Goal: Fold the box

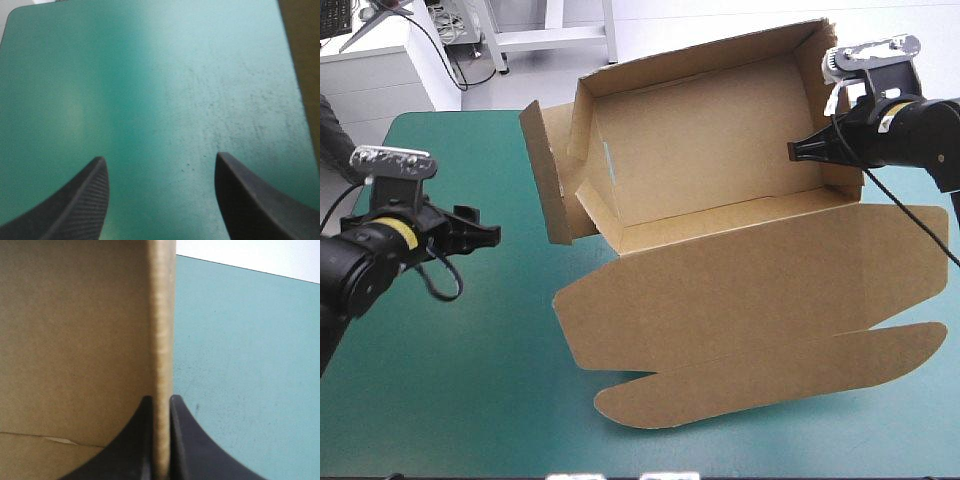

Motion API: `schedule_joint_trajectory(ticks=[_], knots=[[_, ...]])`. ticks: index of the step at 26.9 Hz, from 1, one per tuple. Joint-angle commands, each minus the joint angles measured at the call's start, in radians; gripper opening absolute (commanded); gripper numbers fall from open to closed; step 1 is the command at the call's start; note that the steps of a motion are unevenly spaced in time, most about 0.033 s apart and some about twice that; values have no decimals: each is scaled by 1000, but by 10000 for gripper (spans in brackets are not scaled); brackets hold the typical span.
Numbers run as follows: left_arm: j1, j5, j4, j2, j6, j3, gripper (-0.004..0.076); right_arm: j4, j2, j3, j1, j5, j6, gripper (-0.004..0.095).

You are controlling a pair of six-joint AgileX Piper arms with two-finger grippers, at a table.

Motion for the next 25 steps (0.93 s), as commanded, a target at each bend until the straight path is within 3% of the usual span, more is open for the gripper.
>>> schedule_joint_trajectory(ticks=[1,4,10,25], knots=[[74,25,35,118,26,-143,438,6,-33,-27,-4,3,0,-19],[251,57,-93,233,151,-215,438,6,-33,-27,-4,3,0,-19],[531,75,-618,375,471,-211,438,6,-31,-27,-4,3,0,-19],[576,73,-1418,649,965,-156,438,-2,-29,-27,-4,3,0,-19]])
